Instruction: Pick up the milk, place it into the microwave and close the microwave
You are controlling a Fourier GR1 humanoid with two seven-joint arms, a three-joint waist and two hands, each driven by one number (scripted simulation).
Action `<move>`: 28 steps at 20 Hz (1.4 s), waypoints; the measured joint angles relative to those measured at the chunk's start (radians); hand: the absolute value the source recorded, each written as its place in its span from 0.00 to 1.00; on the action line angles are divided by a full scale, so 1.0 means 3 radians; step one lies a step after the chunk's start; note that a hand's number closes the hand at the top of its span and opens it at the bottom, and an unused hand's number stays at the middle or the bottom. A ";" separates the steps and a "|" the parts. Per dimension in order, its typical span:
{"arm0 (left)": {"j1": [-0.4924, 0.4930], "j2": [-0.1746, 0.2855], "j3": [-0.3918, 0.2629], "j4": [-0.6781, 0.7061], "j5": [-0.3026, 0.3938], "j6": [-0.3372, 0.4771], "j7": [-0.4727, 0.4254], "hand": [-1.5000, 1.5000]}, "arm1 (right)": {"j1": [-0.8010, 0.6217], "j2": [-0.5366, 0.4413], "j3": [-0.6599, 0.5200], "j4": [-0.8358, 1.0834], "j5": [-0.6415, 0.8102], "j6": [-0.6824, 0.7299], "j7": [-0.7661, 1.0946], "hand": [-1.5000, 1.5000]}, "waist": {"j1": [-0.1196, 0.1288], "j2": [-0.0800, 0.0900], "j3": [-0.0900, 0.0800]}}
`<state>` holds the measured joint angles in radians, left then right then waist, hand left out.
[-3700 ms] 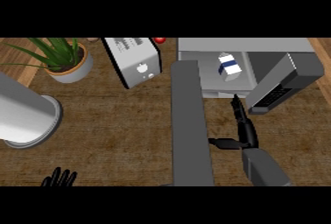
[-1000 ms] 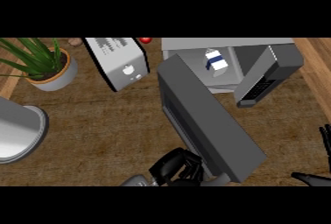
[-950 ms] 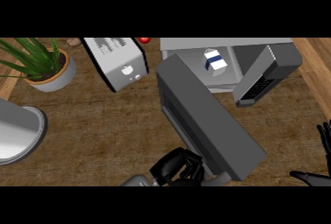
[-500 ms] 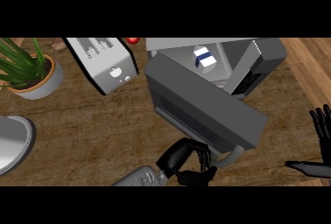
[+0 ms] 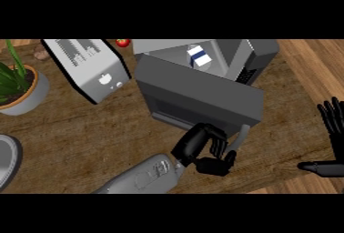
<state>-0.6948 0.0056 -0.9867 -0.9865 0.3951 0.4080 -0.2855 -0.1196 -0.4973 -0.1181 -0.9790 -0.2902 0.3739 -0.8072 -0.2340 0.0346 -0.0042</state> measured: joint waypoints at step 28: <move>-0.1237 0.0065 0.0385 0.0822 0.0773 0.0407 0.0052 1.00 | -0.0589 -0.0236 0.0242 -0.0580 -0.0498 0.0444 0.0599 0.00 | -0.0530 0.0219 0.0033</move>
<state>-1.0657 0.0252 -0.8712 -0.7398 0.6269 0.5300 -0.2700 -0.2962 -0.5680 -0.0456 -1.1530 -0.4397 0.5071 -0.6275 -0.3930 0.1003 0.0057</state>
